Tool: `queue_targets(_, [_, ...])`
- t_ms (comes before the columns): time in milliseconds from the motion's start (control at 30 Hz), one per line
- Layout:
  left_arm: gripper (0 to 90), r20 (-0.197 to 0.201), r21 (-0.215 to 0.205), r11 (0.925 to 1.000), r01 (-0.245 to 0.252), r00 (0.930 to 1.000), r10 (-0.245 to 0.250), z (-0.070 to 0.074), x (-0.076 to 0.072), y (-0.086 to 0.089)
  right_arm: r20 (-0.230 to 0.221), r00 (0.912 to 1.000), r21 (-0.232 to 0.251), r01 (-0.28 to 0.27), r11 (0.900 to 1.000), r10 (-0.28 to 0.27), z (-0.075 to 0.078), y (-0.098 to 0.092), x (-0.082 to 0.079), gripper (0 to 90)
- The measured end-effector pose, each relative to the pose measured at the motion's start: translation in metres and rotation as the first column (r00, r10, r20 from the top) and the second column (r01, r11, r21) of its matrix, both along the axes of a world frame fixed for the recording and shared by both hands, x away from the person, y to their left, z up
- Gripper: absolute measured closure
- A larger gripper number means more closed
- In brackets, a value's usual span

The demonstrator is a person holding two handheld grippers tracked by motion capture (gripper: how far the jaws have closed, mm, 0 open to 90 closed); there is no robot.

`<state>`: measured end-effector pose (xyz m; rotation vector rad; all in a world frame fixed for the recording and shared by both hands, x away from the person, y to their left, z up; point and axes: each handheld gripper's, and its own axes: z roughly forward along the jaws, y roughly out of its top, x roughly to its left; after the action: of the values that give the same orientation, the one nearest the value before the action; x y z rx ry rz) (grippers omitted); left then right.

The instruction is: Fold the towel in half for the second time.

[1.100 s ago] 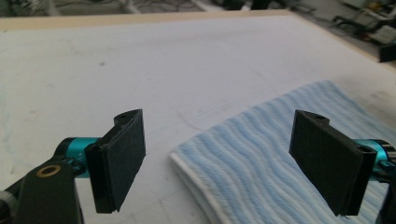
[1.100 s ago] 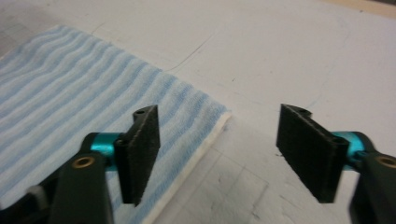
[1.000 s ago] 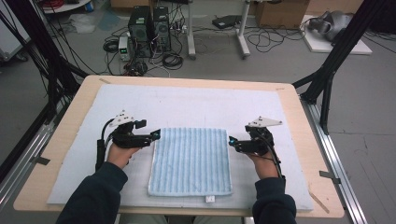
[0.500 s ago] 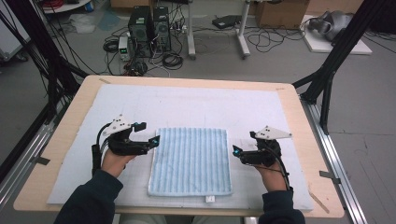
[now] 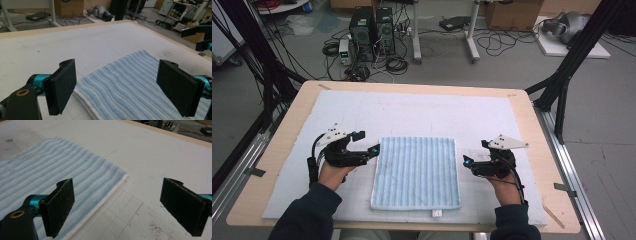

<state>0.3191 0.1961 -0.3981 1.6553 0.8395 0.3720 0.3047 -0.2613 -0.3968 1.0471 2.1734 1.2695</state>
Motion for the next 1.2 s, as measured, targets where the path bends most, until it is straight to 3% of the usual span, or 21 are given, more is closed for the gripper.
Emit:
queue_targets(67, [16.8,-0.021,-0.013,0.9998,-0.015,0.9997,0.015,-0.001,0.003,0.000,-0.008,1.0000,0.000,-0.003,1.000,0.003,-0.001,0.000,0.002,11.5])
queue_targets(167, [16.8,-0.032,-0.002,0.9997,-0.025,0.9992,0.025,-0.002,0.007,0.001,-0.004,0.9999,0.012,0.010,1.000,-0.010,-0.001,0.000,0.004,11.5])
queue_targets(433, [17.0,-0.035,0.051,0.9968,-0.061,0.9974,0.063,-0.006,0.023,0.001,-0.077,0.9969,-0.006,-0.014,1.000,0.013,-0.013,0.014,0.026,11.5])
queue_targets(600, [17.7,-0.046,0.046,0.9967,-0.067,0.9966,0.069,-0.002,0.038,-0.001,-0.114,0.9934,-0.006,0.002,1.000,-0.002,-0.016,0.022,0.038,11.5])
queue_targets(833, [19.0,-0.093,0.089,0.9904,-0.106,0.9891,0.114,-0.008,0.058,-0.006,-0.105,0.9940,-0.011,0.028,1.000,-0.029,-0.012,0.030,0.049,11.6])
queue_targets(1033, [22.4,-0.144,0.137,0.9835,-0.118,0.9800,0.138,-0.023,0.072,-0.009,-0.118,0.9923,-0.020,0.036,0.999,-0.038,-0.013,0.033,0.053,11.6])
queue_targets(1200, [29.0,-0.162,0.174,0.9764,-0.128,0.9743,0.156,-0.033,0.079,-0.010,-0.131,0.9904,-0.024,0.041,0.999,-0.044,-0.015,0.033,0.055,11.7])
